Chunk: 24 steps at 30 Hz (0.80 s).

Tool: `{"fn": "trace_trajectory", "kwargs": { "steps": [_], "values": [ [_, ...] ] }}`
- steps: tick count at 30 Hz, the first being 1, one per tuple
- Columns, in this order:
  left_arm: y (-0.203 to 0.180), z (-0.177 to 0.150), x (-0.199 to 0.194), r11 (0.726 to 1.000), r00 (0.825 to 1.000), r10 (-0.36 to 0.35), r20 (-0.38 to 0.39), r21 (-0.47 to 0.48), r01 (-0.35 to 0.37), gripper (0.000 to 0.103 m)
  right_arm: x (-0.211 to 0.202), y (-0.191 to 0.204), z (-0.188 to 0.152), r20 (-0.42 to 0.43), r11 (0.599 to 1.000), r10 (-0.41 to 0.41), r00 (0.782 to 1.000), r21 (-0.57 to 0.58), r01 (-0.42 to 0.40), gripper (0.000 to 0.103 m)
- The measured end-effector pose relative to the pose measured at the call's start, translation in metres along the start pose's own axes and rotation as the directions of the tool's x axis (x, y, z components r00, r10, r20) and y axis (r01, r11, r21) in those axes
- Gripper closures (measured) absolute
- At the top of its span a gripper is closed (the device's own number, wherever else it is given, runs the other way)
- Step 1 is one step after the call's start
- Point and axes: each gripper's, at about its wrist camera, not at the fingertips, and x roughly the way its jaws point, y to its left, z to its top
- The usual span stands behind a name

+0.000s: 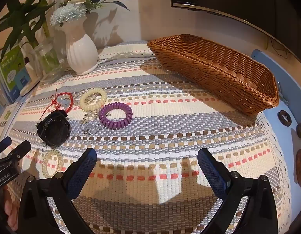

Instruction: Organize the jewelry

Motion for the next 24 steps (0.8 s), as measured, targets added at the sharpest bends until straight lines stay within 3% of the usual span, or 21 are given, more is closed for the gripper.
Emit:
{"fn": "trace_trajectory", "kwargs": {
  "steps": [24],
  "values": [
    [0.0047,-0.0026,-0.0061,1.0,1.0,0.0,0.007,0.002,0.0,0.007,0.0,-0.0016,-0.0003,-0.005,1.0,0.009,1.0,0.009,-0.009,0.0]
  ]
}}
